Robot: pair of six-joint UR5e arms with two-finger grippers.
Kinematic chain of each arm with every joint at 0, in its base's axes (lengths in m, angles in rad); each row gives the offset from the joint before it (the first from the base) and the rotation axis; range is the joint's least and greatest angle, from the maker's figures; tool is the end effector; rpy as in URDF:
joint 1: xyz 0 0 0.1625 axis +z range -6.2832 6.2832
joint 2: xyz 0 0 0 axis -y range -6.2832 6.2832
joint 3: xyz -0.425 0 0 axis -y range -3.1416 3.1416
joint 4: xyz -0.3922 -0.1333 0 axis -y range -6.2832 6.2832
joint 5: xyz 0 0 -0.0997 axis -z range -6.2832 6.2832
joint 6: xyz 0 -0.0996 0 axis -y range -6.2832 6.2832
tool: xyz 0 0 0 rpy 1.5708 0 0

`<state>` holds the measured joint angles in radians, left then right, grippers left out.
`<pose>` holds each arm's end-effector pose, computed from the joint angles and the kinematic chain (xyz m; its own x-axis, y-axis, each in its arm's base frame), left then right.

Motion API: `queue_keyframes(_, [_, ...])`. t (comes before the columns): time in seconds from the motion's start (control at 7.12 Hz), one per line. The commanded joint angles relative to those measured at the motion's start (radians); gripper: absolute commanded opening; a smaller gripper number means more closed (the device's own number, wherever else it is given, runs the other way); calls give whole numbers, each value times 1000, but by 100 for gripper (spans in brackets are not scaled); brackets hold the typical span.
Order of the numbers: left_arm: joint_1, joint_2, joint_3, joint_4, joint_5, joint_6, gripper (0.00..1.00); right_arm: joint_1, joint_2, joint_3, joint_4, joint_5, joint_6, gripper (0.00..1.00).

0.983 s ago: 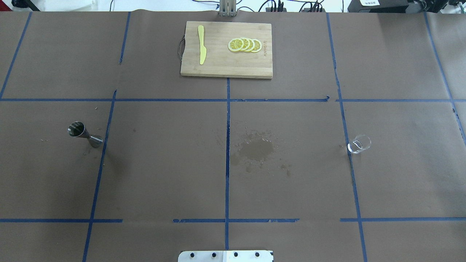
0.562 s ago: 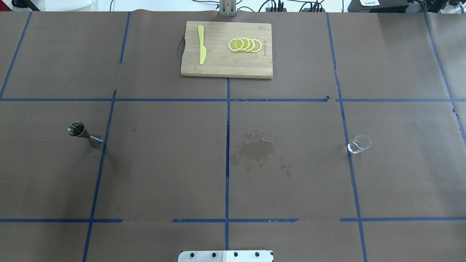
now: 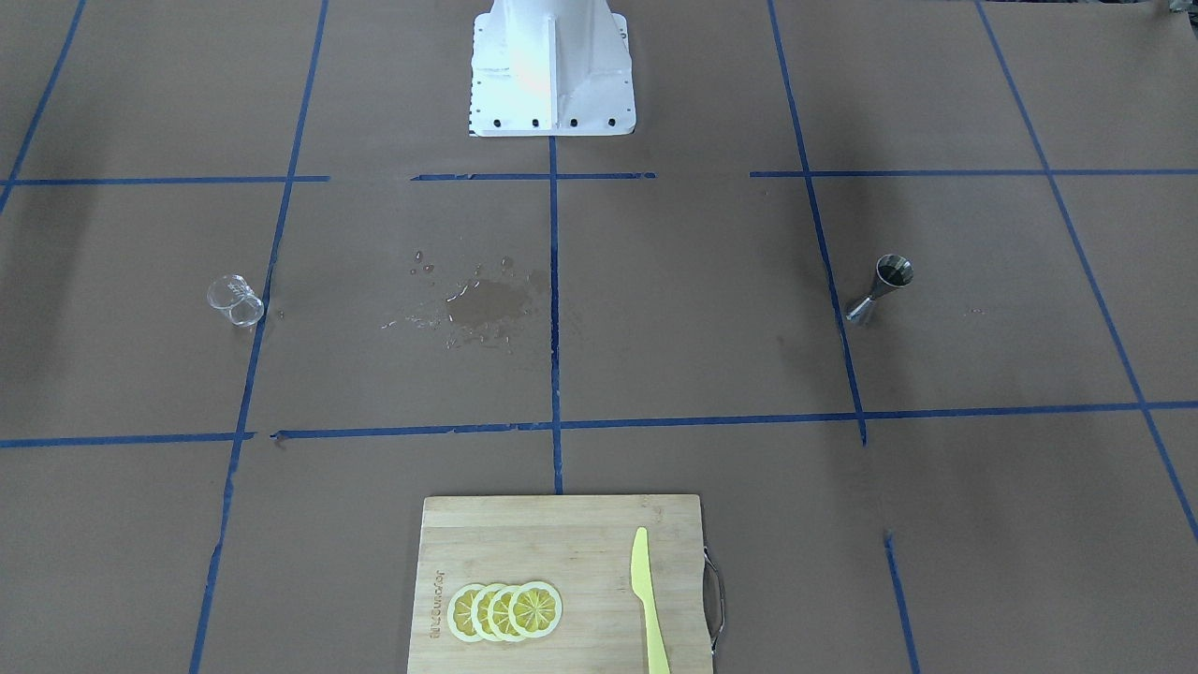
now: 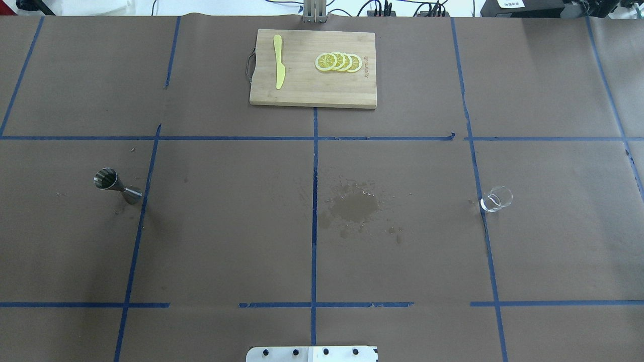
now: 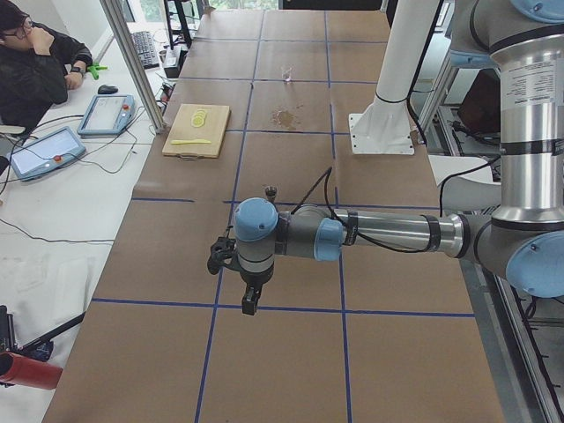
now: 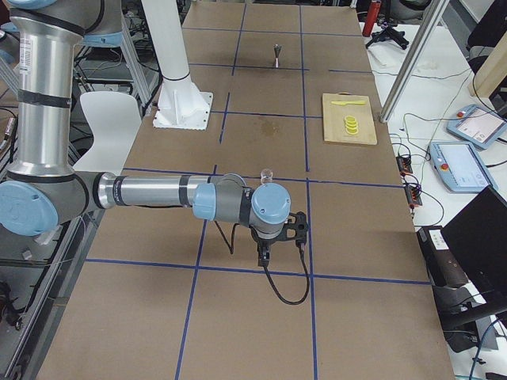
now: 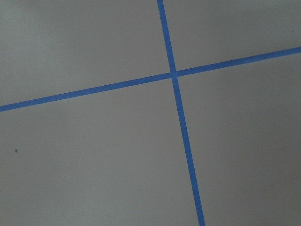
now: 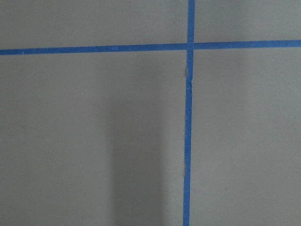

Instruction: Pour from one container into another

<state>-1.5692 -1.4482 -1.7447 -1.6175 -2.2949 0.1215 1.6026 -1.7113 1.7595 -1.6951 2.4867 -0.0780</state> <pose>-0.0666 -0.4463 0.6287 0.7433 0.1862 -0.6426 -0.0924 0.9799 0.1770 0.0679 -0.4251 0.6325 0.6075 0.0017 0.7943 0.0157 0.9998 -0.0142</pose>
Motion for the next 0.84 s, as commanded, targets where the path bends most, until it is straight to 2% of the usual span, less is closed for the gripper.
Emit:
queue_keyframes(0.0, [0, 2, 5, -24, 2, 1, 100, 33, -1, -9, 2, -3, -2, 100])
queue_keyframes(0.28, [0, 2, 7, -24, 3, 0, 100, 37, -7, -11, 53, -8, 1, 100])
queue_keyframes(0.7, [0, -1, 5, -22, 0, -12, 100, 37, -5, -15, 57, -8, 3, 100])
